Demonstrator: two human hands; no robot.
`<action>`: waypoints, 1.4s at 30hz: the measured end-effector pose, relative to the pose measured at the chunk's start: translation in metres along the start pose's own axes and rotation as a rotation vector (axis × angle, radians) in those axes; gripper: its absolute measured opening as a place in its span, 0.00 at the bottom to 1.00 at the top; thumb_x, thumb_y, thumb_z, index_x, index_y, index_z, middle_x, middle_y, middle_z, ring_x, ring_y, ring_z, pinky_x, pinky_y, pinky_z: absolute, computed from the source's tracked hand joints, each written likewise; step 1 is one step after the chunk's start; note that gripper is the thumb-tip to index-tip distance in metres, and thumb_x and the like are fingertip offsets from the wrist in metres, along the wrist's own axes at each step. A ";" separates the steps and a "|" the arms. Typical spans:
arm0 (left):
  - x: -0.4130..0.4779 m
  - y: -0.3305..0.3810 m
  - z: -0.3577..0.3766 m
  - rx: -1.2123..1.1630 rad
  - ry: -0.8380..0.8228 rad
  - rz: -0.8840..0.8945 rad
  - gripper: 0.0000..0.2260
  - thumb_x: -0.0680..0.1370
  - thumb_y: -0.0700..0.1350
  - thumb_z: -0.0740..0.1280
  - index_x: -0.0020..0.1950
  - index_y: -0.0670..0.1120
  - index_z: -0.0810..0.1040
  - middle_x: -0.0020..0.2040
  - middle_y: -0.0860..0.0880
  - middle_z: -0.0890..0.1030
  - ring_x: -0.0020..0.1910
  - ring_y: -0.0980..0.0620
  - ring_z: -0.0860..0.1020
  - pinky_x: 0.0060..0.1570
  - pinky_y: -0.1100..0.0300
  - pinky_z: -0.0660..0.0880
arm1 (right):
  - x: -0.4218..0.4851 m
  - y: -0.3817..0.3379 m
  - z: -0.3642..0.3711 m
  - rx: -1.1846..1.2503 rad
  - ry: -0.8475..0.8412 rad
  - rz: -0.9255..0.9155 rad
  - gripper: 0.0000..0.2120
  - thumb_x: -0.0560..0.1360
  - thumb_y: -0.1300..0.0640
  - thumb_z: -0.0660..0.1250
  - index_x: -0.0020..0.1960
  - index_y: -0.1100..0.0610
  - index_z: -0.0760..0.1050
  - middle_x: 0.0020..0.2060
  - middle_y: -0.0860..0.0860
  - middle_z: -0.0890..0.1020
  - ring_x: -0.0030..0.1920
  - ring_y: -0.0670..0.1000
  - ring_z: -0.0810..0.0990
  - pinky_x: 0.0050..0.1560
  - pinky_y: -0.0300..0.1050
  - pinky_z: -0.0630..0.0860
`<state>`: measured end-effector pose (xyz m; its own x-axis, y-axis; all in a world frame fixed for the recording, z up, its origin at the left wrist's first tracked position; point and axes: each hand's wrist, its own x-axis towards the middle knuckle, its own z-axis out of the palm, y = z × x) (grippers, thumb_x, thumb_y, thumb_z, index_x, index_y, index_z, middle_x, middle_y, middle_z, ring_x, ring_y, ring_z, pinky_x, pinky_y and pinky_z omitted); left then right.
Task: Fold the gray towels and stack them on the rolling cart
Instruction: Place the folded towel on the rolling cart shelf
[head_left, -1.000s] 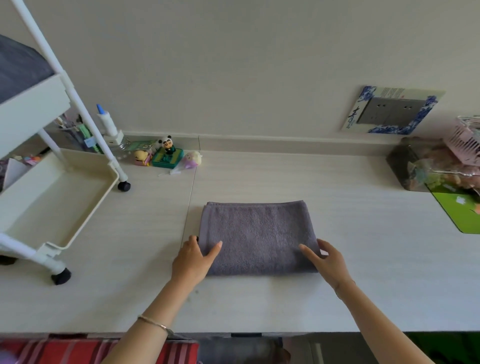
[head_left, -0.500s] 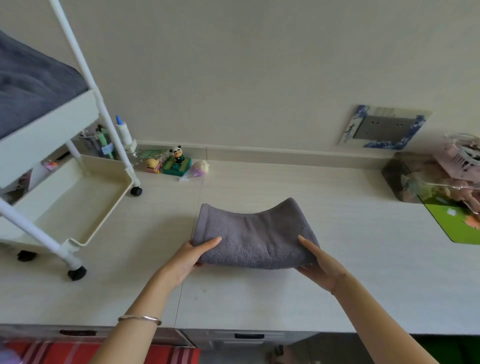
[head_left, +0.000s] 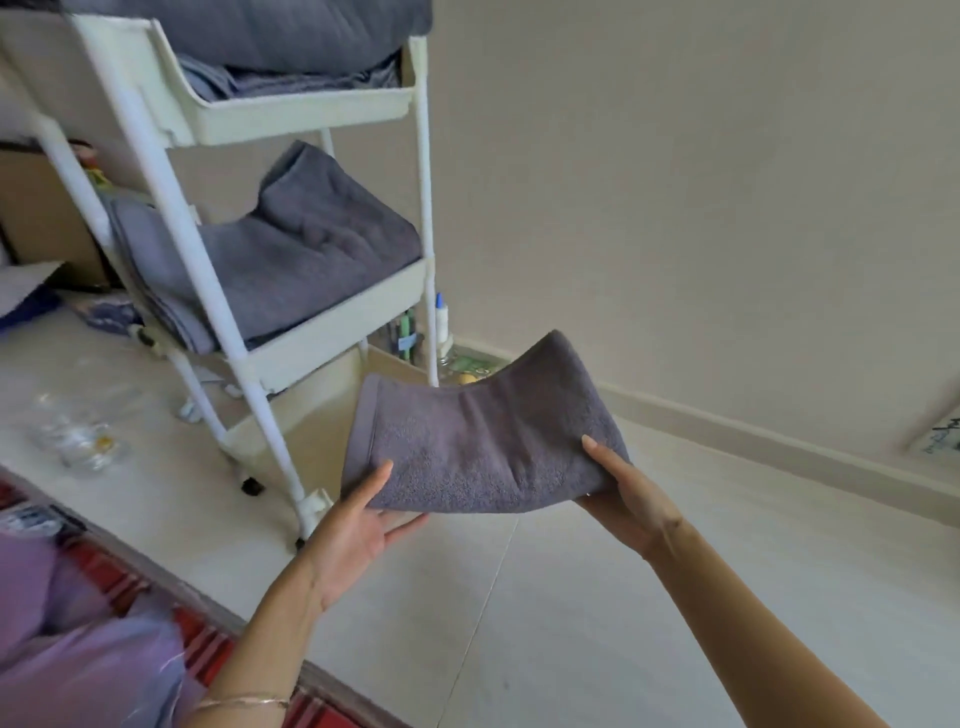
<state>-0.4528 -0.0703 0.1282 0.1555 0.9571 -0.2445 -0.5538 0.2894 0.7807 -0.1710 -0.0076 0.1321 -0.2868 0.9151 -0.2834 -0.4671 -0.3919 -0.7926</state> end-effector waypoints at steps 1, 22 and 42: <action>0.000 0.002 -0.005 -0.024 0.045 0.031 0.35 0.67 0.53 0.76 0.71 0.48 0.69 0.66 0.45 0.76 0.64 0.44 0.75 0.60 0.47 0.74 | 0.015 -0.001 0.008 -0.029 -0.044 0.020 0.27 0.71 0.55 0.70 0.67 0.59 0.69 0.63 0.56 0.78 0.63 0.55 0.76 0.60 0.49 0.75; 0.069 0.010 -0.014 -0.104 0.561 0.669 0.20 0.74 0.40 0.64 0.66 0.49 0.73 0.62 0.51 0.79 0.62 0.53 0.77 0.56 0.56 0.77 | 0.213 0.026 0.094 -0.525 -0.465 -0.084 0.13 0.71 0.61 0.72 0.56 0.58 0.79 0.52 0.59 0.82 0.53 0.59 0.80 0.53 0.55 0.76; 0.121 -0.007 -0.042 -0.318 1.171 0.580 0.26 0.75 0.50 0.70 0.72 0.49 0.67 0.67 0.53 0.73 0.65 0.53 0.72 0.68 0.53 0.67 | 0.261 0.083 0.128 -0.822 -0.179 -0.442 0.10 0.75 0.59 0.68 0.56 0.56 0.78 0.47 0.51 0.82 0.48 0.50 0.78 0.54 0.44 0.75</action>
<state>-0.4644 0.0424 0.0686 -0.8615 0.3184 -0.3956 -0.4903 -0.3190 0.8111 -0.3921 0.1860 0.0615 -0.3805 0.9098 0.1657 0.1516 0.2381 -0.9593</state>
